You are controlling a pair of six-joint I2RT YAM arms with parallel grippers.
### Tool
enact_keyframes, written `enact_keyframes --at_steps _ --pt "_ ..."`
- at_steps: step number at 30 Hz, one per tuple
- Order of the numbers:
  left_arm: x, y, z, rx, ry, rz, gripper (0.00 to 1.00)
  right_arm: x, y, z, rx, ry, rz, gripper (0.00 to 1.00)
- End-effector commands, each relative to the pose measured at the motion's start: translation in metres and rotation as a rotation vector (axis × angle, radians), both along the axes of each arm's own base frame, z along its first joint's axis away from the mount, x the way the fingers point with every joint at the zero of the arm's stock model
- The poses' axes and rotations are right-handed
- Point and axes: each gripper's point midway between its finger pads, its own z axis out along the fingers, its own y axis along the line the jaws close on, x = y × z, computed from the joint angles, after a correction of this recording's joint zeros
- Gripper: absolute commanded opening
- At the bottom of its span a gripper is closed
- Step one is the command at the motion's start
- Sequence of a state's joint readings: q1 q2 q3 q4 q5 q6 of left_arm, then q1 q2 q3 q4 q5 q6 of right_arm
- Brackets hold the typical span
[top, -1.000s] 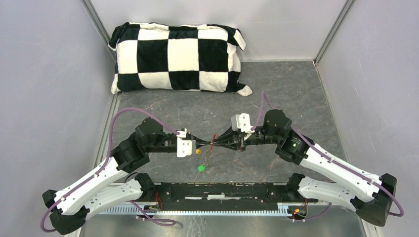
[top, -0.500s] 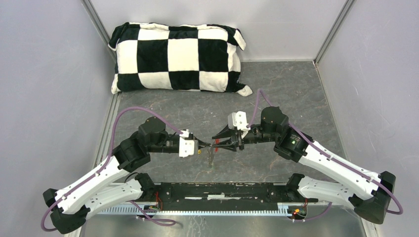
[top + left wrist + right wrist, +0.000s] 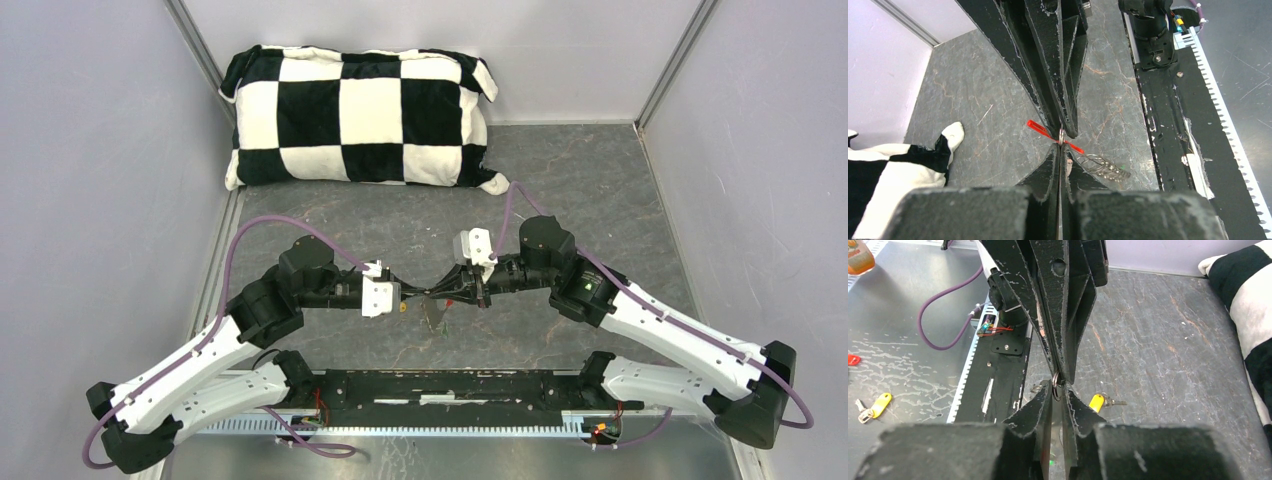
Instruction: Put the keys on the keyring
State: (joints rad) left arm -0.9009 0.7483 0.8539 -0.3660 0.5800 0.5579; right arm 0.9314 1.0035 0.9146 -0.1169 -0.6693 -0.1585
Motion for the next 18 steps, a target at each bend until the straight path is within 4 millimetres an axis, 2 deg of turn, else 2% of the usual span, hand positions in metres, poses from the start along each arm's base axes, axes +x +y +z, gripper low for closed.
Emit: enact_keyframes --at_steps 1,4,5,7,11,18 --pt "-0.005 -0.002 0.027 -0.063 -0.037 -0.028 0.02 0.008 0.002 0.027 0.056 -0.057 -0.043 0.01" --pt "-0.005 -0.002 0.024 -0.057 -0.032 -0.029 0.02 0.009 0.0 0.029 0.067 -0.061 -0.056 0.01" --pt "-0.005 -0.003 0.023 -0.055 -0.029 -0.029 0.06 0.01 -0.001 0.03 0.072 -0.062 -0.061 0.01" --pt "-0.004 -0.003 0.022 -0.05 -0.021 -0.025 0.24 0.009 -0.002 0.03 0.085 -0.059 -0.071 0.01" --pt "-0.001 0.002 0.02 -0.031 -0.025 0.007 0.37 0.006 -0.004 0.03 0.134 -0.053 -0.074 0.01" --pt "0.001 0.006 0.011 -0.01 -0.003 0.035 0.4 -0.006 -0.004 0.031 0.222 -0.018 -0.031 0.01"
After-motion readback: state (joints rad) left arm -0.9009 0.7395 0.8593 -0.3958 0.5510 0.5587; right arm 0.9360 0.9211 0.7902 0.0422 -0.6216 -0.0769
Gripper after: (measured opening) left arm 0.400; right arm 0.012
